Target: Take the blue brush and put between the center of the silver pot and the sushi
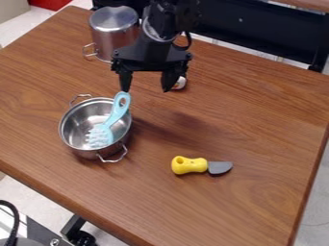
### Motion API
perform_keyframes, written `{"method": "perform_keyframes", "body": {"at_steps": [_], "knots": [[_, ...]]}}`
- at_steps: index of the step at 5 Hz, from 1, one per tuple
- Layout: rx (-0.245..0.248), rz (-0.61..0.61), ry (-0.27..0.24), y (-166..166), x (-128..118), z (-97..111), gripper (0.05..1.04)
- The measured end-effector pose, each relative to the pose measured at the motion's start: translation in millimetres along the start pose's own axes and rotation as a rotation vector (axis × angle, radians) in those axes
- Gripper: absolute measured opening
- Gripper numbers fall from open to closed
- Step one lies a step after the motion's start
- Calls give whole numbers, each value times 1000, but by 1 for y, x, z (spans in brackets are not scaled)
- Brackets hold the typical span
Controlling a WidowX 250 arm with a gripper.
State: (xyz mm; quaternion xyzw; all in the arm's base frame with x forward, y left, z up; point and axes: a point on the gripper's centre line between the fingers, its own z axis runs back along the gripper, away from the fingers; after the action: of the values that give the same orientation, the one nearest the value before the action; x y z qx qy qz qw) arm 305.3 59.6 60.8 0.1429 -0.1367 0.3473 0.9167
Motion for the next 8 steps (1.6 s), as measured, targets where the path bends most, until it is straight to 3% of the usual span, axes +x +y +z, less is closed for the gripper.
{"method": "perform_keyframes", "body": {"at_steps": [4,7,8], "knots": [[102,0,-87,14,-14,-19,997],[100,4,-100,23,-11,-33,997],[109,11,-90,25,-9,-37,945]]}}
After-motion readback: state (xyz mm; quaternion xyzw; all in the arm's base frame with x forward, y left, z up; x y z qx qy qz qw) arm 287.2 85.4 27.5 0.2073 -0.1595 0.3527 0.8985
